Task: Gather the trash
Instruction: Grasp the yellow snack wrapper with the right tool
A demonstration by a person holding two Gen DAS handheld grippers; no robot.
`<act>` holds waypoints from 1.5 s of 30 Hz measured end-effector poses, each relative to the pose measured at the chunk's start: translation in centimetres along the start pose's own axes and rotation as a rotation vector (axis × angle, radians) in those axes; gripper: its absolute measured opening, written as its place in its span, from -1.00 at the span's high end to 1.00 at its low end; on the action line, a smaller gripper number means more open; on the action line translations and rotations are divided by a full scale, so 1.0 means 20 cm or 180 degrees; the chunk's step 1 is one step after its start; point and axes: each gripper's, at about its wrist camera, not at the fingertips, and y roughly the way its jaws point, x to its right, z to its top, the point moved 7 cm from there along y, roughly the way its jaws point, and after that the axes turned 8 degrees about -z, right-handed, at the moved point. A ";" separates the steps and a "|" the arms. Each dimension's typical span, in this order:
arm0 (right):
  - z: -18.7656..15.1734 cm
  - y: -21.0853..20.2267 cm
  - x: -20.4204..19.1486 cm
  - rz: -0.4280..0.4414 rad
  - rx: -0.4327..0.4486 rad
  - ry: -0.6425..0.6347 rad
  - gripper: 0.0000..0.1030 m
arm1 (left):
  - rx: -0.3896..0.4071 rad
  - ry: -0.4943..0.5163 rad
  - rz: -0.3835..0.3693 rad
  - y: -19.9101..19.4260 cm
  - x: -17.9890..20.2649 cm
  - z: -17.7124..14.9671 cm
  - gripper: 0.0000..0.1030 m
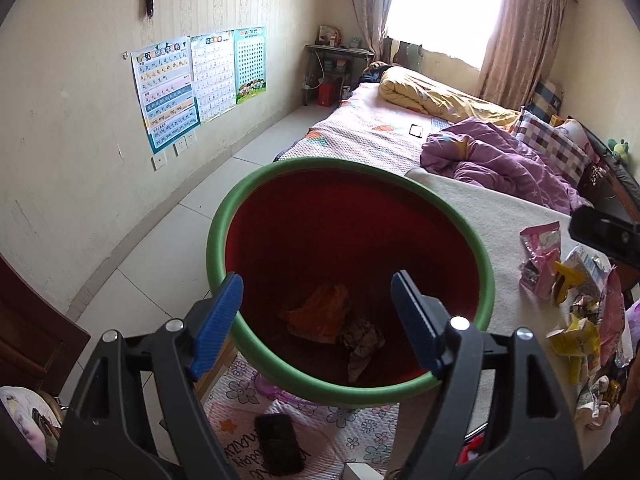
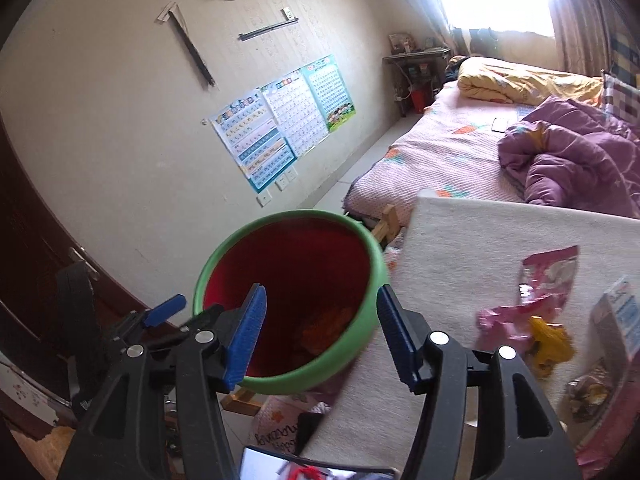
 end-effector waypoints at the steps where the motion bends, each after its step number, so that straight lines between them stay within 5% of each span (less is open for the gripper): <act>1: 0.00 -0.03 0.04 -0.0075 0.0030 -0.0004 -0.18 | 0.0023 0.0005 -0.0010 -0.01 0.02 0.00 -0.44; 9: -0.21 -0.20 0.51 -0.0730 -0.0179 0.0077 -0.30 | 0.0137 0.0079 -0.0183 -0.08 0.29 0.01 -0.50; 18: -0.54 -0.18 0.79 -0.0539 -0.0815 0.0280 -0.30 | -0.0068 0.0105 -0.0445 -0.02 0.74 -0.14 -0.52; 23: -0.60 -0.13 0.79 -0.0372 -0.0912 0.0102 -0.28 | -0.0130 0.0178 -0.0565 0.02 0.96 -0.15 -0.65; 24: -0.59 -0.12 0.79 -0.0332 -0.0921 0.0071 -0.22 | -0.0134 0.0207 -0.0586 0.03 1.00 -0.14 -0.65; 26: -0.60 -0.10 0.80 -0.0244 -0.0976 0.0051 0.33 | -0.0131 0.0197 -0.0647 0.05 1.07 -0.11 -0.65; 29: -0.59 -0.12 0.80 -0.0075 -0.0954 0.0015 0.46 | -0.0183 0.0056 -0.0683 0.11 1.10 -0.07 -0.65; 30: -0.59 -0.15 0.81 0.0006 -0.0931 0.0011 0.79 | -0.0208 0.0008 -0.0687 0.13 1.11 -0.06 -0.65; 38: -0.48 -0.43 0.93 0.0141 -0.0565 0.0043 0.79 | -0.0394 0.0283 -0.0719 0.26 1.28 -0.06 -0.65; 45: -0.43 -0.64 1.19 -0.0123 -0.0292 0.0297 0.79 | -0.0612 0.0296 -0.0768 0.42 1.41 -0.13 -0.64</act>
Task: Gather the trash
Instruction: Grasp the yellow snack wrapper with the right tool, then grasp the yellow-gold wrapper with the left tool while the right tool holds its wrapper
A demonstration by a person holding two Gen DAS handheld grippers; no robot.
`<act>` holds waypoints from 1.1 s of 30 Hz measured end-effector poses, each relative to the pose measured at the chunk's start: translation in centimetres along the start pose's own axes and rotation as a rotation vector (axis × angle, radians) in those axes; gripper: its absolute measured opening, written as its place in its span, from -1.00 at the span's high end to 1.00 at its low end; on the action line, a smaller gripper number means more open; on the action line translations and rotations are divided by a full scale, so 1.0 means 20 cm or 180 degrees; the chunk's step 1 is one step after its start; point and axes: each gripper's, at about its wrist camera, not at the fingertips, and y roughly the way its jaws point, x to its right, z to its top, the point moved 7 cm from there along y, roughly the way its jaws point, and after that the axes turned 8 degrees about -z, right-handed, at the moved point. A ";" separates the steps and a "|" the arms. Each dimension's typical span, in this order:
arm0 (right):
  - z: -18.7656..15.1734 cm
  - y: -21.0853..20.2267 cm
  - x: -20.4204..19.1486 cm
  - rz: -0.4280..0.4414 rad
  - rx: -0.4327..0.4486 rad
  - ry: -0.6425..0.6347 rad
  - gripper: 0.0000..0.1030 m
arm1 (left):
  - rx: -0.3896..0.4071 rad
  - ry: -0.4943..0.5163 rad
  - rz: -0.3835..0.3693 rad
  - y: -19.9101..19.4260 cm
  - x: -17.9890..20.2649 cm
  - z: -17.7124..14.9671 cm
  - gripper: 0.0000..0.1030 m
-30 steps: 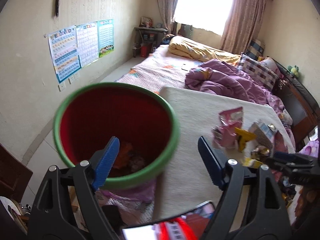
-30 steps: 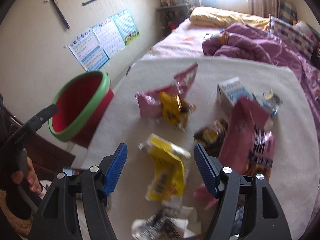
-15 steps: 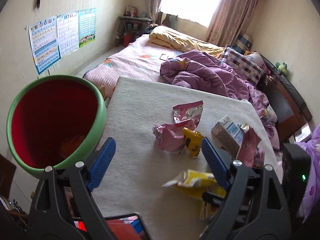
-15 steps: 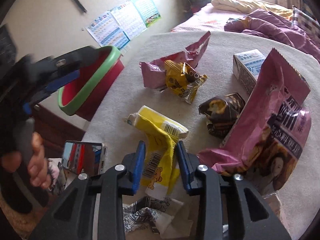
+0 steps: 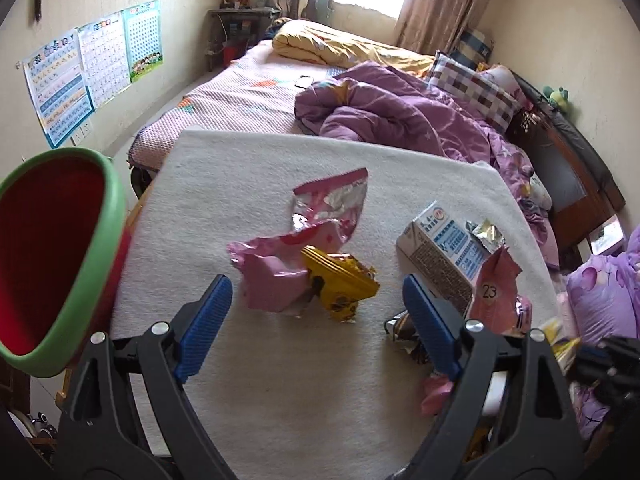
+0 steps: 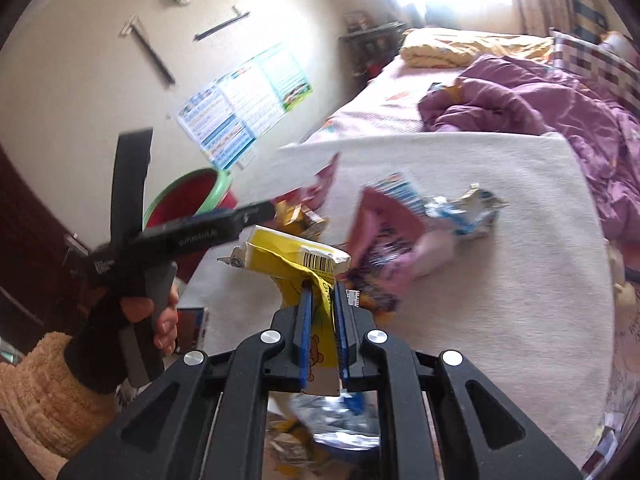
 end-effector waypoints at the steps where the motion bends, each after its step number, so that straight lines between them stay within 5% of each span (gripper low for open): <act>1: 0.01 -0.02 0.03 -0.0019 0.0026 0.0059 0.79 | -0.0039 0.0010 -0.0009 0.03 0.02 -0.01 -0.62; 5: 0.03 -0.05 0.12 -0.0061 0.0103 0.0203 0.79 | -0.0182 0.0054 0.0013 0.15 0.06 -0.04 -0.29; 9: 0.04 -0.09 0.15 -0.0010 0.0175 0.0244 0.79 | -0.0260 -0.0022 0.0018 0.20 0.05 -0.06 0.40; 23: 0.11 -0.08 0.05 0.0117 0.0320 0.0215 0.79 | 0.0218 -0.0201 0.0038 -0.13 0.04 -0.09 0.41; 33: 0.16 -0.08 -0.05 0.0129 0.0463 0.0154 0.79 | 0.0423 -0.0026 0.0036 -0.30 0.10 -0.10 0.41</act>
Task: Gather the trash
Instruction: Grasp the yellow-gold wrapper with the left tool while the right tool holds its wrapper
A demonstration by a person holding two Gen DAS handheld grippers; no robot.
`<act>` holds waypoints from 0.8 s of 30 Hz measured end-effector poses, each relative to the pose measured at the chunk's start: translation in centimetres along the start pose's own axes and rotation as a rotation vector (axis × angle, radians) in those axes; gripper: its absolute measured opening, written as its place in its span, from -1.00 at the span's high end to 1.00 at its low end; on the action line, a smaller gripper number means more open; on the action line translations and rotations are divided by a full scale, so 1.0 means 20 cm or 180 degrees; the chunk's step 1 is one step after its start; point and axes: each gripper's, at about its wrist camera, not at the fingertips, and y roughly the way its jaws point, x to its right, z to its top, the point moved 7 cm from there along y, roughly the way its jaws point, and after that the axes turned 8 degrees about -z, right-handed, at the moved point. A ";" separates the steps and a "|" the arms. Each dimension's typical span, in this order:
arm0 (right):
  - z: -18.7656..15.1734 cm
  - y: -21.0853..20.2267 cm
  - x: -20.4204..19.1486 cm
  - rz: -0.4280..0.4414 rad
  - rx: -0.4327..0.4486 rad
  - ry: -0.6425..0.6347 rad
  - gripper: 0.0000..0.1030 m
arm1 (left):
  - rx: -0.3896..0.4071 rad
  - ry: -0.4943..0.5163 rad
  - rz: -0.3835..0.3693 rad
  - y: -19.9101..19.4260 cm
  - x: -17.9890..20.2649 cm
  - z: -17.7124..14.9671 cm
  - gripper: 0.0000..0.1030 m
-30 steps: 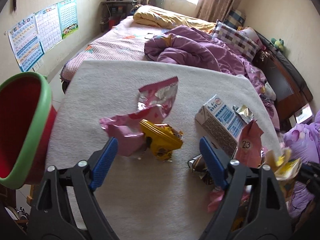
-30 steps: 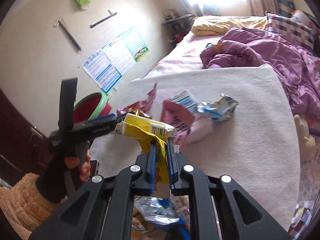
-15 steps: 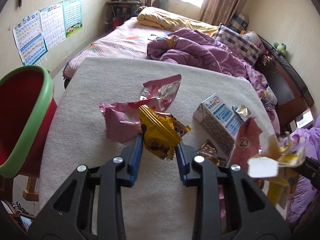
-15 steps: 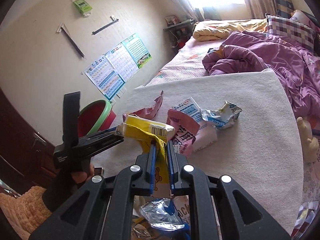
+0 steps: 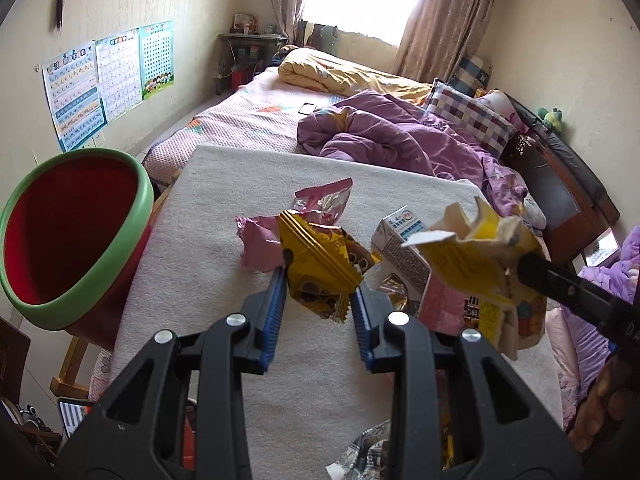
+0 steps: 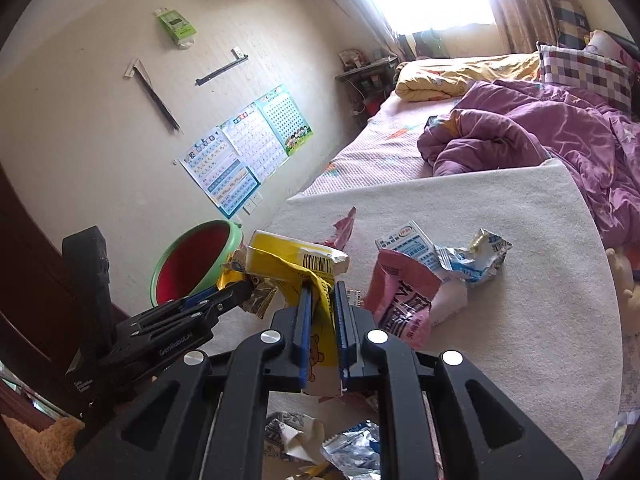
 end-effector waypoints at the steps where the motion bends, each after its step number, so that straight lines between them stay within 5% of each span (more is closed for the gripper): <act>1: 0.00 0.00 -0.01 -0.0008 0.0012 -0.0006 0.79 | 0.0018 0.0013 0.0004 -0.01 0.00 0.00 0.41; 24: -0.02 0.10 -0.26 0.0002 -0.0007 -0.0125 0.79 | 0.0171 0.0006 0.0038 -0.21 -0.21 -0.04 0.41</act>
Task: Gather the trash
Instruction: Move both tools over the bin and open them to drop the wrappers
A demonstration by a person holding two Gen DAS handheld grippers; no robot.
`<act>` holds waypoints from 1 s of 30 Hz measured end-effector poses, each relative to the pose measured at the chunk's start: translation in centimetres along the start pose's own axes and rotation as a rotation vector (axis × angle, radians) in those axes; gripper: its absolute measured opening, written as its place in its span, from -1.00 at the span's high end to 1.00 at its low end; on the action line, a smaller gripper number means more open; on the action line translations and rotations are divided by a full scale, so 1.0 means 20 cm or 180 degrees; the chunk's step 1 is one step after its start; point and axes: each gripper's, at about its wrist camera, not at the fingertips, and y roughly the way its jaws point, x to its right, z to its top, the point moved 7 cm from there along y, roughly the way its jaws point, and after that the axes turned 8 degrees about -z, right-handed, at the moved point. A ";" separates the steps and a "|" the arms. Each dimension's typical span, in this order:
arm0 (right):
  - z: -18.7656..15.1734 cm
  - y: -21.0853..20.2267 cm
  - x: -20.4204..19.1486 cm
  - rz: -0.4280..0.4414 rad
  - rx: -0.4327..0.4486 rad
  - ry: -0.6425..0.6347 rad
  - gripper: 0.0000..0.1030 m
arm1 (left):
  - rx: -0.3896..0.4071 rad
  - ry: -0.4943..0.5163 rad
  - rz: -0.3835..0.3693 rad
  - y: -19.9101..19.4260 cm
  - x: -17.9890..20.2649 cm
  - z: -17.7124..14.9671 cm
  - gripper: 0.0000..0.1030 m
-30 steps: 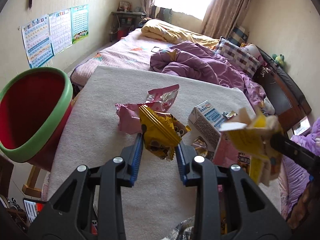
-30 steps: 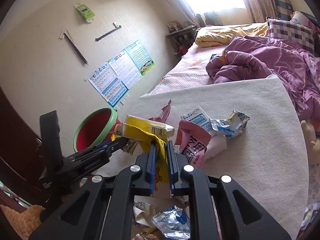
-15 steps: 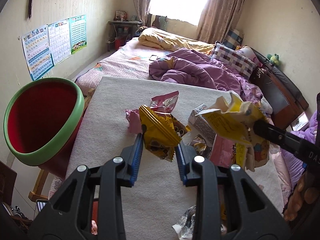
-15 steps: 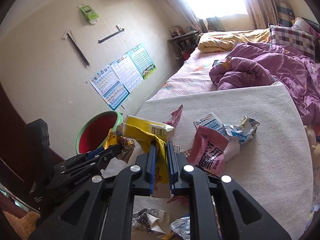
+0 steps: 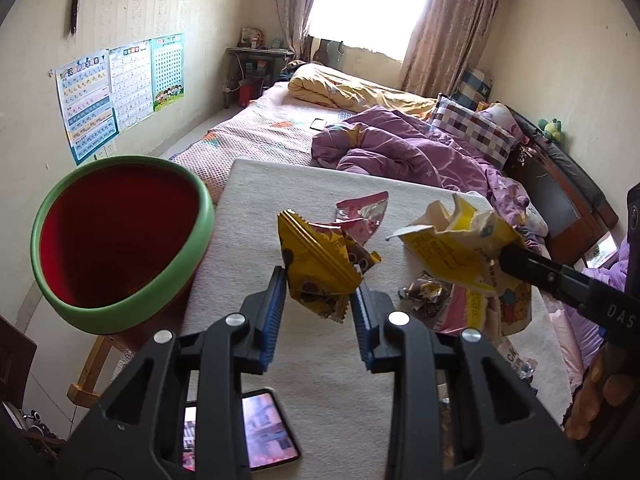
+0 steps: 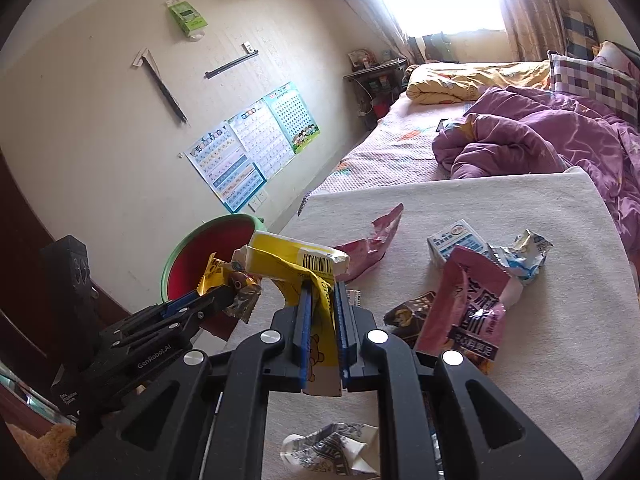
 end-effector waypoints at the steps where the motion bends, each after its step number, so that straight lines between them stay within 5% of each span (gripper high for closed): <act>1: 0.00 0.01 -0.01 -0.0001 -0.0004 -0.0005 0.79 | 0.0009 -0.0010 0.0006 -0.01 -0.02 0.00 0.41; 30: 0.00 0.18 -0.37 0.0049 0.0006 -0.0108 0.79 | 0.0143 -0.0125 0.0284 -0.22 -0.57 0.08 0.40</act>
